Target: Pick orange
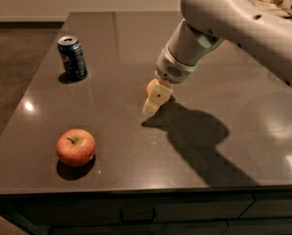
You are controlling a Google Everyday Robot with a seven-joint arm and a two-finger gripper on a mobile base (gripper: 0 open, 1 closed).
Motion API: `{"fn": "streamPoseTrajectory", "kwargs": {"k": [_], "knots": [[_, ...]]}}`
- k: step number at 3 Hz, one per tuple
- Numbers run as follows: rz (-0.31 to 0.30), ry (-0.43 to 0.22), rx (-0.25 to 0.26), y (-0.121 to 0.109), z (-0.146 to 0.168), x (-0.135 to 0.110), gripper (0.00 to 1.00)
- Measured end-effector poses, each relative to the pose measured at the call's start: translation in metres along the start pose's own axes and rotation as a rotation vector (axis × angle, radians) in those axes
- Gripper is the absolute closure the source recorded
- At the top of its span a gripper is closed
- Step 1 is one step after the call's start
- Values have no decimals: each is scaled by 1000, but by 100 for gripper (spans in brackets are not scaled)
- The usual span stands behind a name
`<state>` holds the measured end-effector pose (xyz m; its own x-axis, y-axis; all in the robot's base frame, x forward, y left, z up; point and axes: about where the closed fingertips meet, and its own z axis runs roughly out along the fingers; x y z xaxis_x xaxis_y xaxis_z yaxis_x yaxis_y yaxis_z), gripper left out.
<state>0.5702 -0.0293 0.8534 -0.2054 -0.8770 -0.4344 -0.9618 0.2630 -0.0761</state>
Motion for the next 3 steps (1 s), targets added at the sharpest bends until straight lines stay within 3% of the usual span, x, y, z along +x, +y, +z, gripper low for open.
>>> {"fn": "streamPoseTrajectory", "kwargs": {"k": [2,3], "knots": [[1,3,19,-16,-10,3,65],[-8,-30,14,-23,-38,-4,88]]}}
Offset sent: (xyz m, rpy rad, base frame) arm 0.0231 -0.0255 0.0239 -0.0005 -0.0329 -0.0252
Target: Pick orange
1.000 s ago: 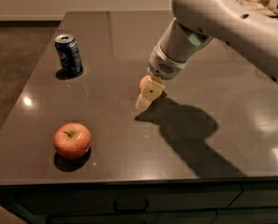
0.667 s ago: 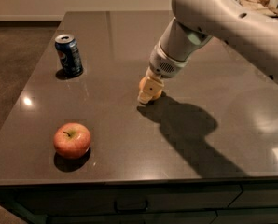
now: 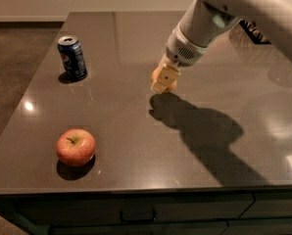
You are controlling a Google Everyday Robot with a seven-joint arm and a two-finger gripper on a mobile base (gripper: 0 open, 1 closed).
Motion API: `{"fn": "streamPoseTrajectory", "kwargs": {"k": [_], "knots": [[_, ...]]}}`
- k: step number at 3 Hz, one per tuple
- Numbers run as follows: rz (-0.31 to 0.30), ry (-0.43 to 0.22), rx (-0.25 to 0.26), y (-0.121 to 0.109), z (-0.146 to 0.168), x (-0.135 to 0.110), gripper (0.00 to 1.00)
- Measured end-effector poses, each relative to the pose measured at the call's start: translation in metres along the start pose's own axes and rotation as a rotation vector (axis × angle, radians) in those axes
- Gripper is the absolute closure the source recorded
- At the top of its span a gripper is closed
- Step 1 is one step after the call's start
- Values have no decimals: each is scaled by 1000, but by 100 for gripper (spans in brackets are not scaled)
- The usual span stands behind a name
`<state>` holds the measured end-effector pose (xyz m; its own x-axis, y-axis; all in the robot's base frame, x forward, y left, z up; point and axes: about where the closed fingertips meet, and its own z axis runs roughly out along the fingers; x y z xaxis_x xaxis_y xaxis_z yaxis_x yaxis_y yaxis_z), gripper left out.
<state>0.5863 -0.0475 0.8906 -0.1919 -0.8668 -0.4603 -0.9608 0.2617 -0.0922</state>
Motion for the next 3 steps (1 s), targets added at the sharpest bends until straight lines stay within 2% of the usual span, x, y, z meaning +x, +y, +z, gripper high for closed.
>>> {"fn": "streamPoseTrajectory", "kwargs": {"k": [1,2,3], "knots": [[-31,-47,-5,-4,-38,-18,100],[-64,-79,-3,-7,-70,-34,100],[-69,-85,1,-8,-74,-37,100]]}}
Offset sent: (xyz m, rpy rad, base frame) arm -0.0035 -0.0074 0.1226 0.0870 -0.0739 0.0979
